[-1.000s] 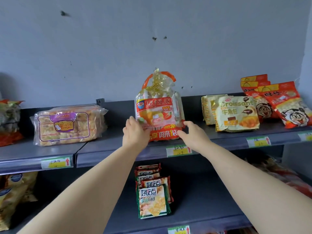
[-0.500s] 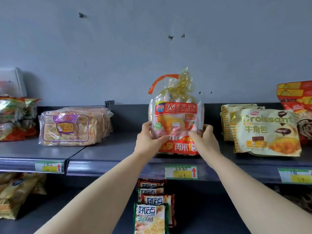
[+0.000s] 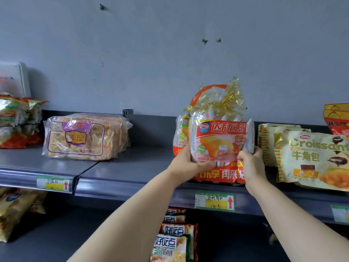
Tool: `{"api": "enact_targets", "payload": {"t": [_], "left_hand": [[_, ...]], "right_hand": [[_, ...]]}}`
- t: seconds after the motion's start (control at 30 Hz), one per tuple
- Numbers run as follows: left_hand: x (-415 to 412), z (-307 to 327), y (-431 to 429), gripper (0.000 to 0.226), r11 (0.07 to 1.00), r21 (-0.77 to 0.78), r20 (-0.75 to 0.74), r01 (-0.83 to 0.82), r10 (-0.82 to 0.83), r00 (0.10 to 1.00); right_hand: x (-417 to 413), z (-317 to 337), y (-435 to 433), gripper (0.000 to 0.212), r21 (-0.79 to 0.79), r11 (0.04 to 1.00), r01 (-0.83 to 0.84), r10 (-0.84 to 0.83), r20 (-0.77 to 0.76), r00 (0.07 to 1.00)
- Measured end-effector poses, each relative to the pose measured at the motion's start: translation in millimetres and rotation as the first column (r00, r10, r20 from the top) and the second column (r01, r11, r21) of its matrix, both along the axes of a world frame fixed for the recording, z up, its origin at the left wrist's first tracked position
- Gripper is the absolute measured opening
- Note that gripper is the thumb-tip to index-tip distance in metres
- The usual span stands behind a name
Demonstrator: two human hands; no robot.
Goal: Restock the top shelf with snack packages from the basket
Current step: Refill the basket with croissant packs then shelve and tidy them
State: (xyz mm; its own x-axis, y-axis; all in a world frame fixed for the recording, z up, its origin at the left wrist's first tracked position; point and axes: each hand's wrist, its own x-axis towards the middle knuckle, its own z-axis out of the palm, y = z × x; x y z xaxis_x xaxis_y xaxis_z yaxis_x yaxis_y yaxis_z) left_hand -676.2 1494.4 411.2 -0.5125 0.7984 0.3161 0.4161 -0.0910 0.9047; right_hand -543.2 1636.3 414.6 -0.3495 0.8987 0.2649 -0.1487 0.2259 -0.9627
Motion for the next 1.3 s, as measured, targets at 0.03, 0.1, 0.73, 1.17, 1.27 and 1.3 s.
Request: {"api": "enact_targets", "payload": {"t": [0.03,0.1,0.73,1.17,1.27,1.3], "left_hand": [[-1,-1,1,0.067,1.000,-0.005,-0.001,0.012,-0.012,1.000],[-3,-1,3,0.072,1.000,-0.002,0.010,0.015,-0.015,1.000],[-10,1,-6,0.046,0.908,0.199,0.239,-0.370,0.321,0.916],[-6,-1,-34,0.112,0.896,0.056,-0.638,-0.442,0.372,0.674],[-9,-1,-24,0.111,0.883,0.020,-0.617,-0.469,0.380,0.688],[-10,-2,-21,0.111,0.878,0.008,-0.614,-0.478,0.381,0.691]], "right_hand": [[0,0,1,0.047,0.006,1.000,0.012,-0.013,0.009,1.000],[-1,-1,-1,0.048,0.020,0.999,0.033,-0.033,0.039,0.999],[-9,-6,-22,0.080,0.494,0.828,-0.266,-0.004,0.480,0.877],[1,-15,-24,0.103,0.752,0.597,-0.278,-0.184,0.466,0.866],[-7,-14,-20,0.102,0.753,0.609,-0.248,-0.243,0.475,0.845],[-11,-14,-19,0.101,0.755,0.612,-0.234,-0.270,0.478,0.836]]}}
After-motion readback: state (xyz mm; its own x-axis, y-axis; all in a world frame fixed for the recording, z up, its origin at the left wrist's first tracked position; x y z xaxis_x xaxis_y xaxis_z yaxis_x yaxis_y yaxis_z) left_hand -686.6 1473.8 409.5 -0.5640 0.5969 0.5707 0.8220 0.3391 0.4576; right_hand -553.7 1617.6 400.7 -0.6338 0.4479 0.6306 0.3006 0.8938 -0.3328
